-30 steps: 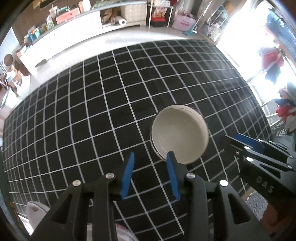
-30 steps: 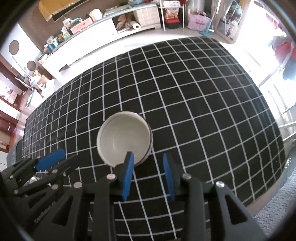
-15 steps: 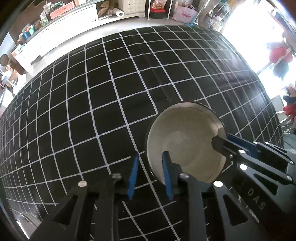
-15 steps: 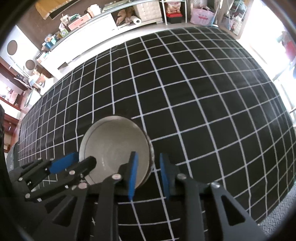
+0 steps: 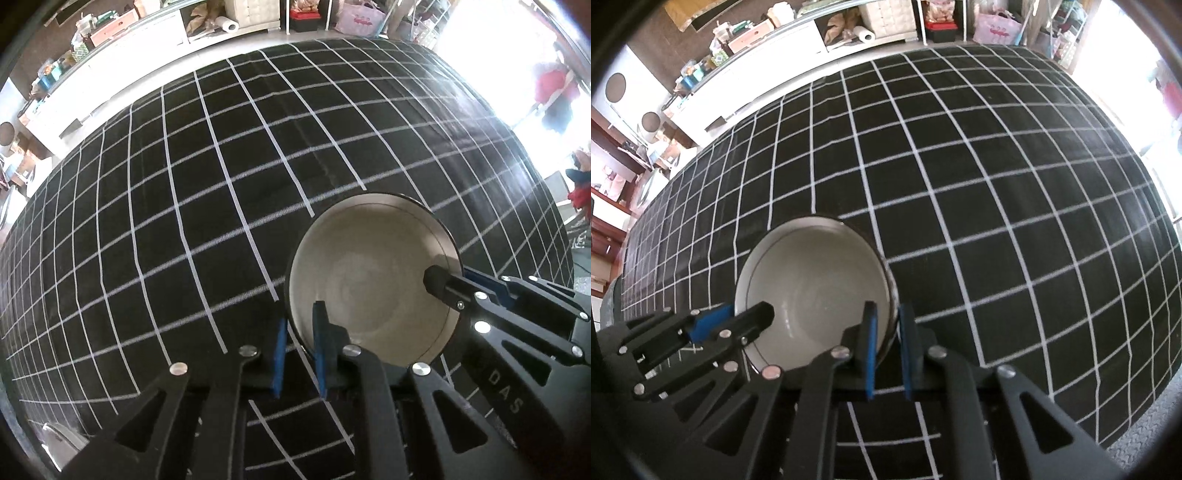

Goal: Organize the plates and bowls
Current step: 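Lift the floral-pattern bowl with the left gripper toward the white bowl stack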

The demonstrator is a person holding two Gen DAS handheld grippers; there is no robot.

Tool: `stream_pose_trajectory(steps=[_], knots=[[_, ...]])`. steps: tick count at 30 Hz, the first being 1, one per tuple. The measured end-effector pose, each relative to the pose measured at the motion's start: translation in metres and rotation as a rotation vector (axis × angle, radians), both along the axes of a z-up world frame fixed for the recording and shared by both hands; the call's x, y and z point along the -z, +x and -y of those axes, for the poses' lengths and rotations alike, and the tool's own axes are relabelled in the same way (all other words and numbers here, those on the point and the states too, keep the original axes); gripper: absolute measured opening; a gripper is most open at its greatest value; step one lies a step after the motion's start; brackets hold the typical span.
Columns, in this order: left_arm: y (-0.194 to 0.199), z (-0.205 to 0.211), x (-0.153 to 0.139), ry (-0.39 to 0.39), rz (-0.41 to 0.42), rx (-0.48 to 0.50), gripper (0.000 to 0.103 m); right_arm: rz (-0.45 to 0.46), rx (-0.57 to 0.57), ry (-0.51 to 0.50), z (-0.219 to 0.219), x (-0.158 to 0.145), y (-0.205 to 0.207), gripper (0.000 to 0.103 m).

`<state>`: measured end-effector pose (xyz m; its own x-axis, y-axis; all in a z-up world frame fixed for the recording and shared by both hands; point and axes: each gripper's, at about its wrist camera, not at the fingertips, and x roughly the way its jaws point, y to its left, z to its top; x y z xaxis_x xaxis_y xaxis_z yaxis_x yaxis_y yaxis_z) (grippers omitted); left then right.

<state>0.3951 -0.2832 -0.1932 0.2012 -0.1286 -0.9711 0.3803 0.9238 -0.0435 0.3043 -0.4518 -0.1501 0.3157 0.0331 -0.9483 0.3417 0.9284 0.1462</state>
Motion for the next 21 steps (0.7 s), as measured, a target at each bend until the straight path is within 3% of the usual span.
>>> stream_pose_trajectory(steps=[12,21], knots=[[-0.058,0.005,0.006,-0.01,-0.044,0.043,0.012,-0.037,0.037,0.049,-0.003,0.001,-0.056,0.016],[-0.094,0.006,0.012,-0.023,-0.041,0.063,0.013,-0.06,0.051,-0.007,-0.015,0.003,-0.091,0.017]])
